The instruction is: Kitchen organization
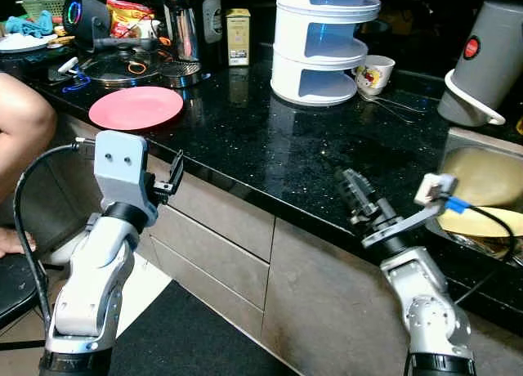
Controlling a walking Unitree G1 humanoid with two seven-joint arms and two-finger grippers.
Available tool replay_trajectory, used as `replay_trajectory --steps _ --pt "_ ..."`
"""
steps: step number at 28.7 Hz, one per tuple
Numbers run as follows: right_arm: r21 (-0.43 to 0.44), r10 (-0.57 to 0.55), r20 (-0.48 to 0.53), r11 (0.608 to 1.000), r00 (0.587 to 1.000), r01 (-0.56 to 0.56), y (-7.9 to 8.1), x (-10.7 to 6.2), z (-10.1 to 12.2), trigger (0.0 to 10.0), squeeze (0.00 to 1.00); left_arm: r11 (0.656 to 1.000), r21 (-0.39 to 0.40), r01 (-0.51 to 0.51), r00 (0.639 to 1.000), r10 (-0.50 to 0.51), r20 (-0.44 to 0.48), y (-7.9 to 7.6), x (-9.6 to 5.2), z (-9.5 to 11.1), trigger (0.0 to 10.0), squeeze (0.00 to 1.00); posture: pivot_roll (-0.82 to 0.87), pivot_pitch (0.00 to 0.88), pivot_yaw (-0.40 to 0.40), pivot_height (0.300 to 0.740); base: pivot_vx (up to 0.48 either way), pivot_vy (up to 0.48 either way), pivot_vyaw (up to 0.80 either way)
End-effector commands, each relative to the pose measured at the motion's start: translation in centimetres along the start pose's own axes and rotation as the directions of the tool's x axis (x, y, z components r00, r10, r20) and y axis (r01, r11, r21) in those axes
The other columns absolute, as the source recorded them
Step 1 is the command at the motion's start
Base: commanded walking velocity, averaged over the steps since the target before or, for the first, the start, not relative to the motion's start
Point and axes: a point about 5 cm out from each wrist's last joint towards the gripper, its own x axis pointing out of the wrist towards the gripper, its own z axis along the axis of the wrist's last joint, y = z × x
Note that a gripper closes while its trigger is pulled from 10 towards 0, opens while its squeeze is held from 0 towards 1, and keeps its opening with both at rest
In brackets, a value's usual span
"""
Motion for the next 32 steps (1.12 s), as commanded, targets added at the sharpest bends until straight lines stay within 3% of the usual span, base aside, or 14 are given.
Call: replay_trajectory --steps 1,6,12,23,32 --pt "0.027 0.023 0.028 0.999 0.999 -0.024 0.4 0.3 0.4 10.0 0.0 1.0 0.022 0.005 1.0 -0.005 -0.012 0.1 0.1 -0.2 10.0 0.0 -0.09 0.0 -0.017 0.74 0.0 0.0 0.0" --pt "0.068 0.11 0.057 0.991 0.992 -0.114 1.9 0.6 0.7 10.0 0.0 1.0 0.022 0.007 1.0 -0.006 -0.005 0.1 0.3 0.0 10.0 0.0 -0.07 0.0 -0.013 0.74 0.0 0.0 0.0" --pt "0.056 0.097 0.072 0.993 0.993 -0.101 2.0 1.0 1.0 10.0 0.0 1.0 0.025 0.001 1.0 -0.001 -0.001 0.2 0.4 0.1 10.0 0.0 -0.06 0.0 -0.018 0.74 0.0 0.0 0.0" --pt "-0.132 -0.037 0.032 0.99 0.999 0.041 0.3 1.5 1.5 10.0 0.0 0.998 0.041 -0.042 0.999 0.042 -0.003 1.0 0.3 0.1 10.0 0.0 -0.06 0.0 -0.033 0.74 0.0 0.0 0.0" --pt "-0.219 -0.097 0.029 0.971 0.995 0.101 -0.3 1.7 1.5 10.0 0.0 0.998 0.038 -0.047 0.999 0.047 -0.001 0.9 0.3 0.0 10.0 0.0 -0.07 0.0 -0.036 0.74 0.0 0.0 0.0"
